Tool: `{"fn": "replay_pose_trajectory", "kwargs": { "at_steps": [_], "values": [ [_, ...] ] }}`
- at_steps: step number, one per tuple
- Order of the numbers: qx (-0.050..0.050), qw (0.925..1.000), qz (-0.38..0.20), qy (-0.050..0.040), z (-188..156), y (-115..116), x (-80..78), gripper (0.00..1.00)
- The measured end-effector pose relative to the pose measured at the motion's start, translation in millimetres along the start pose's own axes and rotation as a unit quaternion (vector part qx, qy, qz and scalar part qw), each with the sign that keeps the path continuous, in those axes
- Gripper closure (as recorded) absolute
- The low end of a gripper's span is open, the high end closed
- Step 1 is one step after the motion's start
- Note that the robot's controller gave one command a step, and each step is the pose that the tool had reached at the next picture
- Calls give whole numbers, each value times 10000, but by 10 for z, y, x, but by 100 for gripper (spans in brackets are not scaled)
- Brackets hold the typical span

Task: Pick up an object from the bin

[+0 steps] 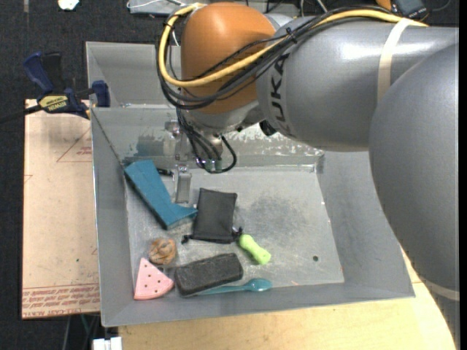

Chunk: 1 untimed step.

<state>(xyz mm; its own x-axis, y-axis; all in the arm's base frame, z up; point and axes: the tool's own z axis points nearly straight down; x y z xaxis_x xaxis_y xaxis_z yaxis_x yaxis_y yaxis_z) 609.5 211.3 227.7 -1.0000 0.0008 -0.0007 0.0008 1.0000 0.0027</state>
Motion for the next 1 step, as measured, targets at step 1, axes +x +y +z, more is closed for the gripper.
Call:
{"fn": "replay_pose_trajectory", "kwargs": {
  "at_steps": [1],
  "values": [
    [0, 10000, 0, 0, 0, 0, 0, 0]
  ]
}}
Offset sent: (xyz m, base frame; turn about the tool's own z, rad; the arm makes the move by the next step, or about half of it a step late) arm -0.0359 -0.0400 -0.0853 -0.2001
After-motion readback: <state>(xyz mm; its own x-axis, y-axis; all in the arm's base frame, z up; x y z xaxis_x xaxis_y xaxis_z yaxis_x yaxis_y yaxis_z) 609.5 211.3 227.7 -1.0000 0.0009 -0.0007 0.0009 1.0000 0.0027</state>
